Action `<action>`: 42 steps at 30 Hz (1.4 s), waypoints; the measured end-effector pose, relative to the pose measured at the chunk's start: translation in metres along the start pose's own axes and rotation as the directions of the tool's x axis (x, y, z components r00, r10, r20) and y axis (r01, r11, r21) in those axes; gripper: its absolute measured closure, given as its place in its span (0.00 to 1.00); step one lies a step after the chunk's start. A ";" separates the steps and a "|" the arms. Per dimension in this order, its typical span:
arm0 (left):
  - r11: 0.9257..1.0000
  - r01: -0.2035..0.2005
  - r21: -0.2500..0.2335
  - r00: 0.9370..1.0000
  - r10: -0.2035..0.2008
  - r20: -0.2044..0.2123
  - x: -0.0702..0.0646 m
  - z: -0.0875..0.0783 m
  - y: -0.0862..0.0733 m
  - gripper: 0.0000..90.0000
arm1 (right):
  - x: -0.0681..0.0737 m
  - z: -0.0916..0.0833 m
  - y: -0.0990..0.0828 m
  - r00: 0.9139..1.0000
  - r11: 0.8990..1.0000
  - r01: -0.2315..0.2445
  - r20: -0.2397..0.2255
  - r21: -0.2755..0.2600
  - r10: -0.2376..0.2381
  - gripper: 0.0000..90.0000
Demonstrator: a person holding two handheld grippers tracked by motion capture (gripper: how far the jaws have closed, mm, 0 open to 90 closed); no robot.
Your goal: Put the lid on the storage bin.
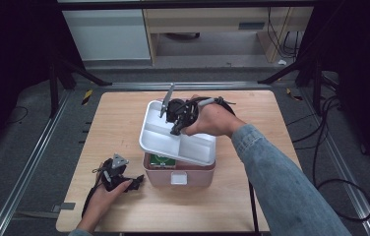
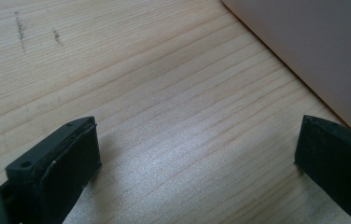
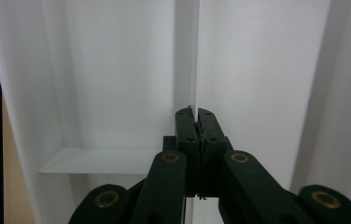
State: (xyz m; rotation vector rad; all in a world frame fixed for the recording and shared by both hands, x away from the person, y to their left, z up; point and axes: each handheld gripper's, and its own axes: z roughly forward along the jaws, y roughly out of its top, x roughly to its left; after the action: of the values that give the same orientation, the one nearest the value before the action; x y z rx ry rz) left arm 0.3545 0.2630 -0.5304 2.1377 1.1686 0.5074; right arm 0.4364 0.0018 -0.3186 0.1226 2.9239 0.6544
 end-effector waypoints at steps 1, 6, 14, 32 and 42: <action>1.000 0.000 0.000 1.000 0.000 0.000 0.000 0.000 0.000 0.00 | 0.001 0.001 0.000 1.000 1.000 -0.002 -0.001 0.004 0.002 1.00; 1.000 -0.001 0.000 1.000 0.001 0.000 0.000 0.000 0.000 0.00 | 0.003 0.007 -0.003 1.000 1.000 0.006 -0.011 0.019 -0.006 1.00; 1.000 -0.001 0.000 1.000 0.001 0.000 0.000 0.000 0.000 0.00 | 0.003 0.015 -0.008 1.000 0.999 0.011 -0.020 0.039 -0.010 1.00; 1.000 -0.002 0.001 1.000 0.002 0.000 0.000 0.000 0.000 0.00 | 0.007 0.036 -0.011 0.999 0.999 0.021 -0.043 0.040 -0.019 0.99; 1.000 -0.002 -0.002 1.000 0.002 -0.001 0.000 0.000 0.000 0.00 | 0.008 0.052 -0.013 0.998 0.998 0.028 -0.051 0.056 -0.025 0.99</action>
State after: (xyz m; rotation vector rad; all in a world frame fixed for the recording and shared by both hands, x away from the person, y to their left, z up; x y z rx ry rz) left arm 0.3546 0.2630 -0.5305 2.1378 1.1660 0.5097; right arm 0.4356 0.0125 -0.3723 0.0746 2.9882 0.5784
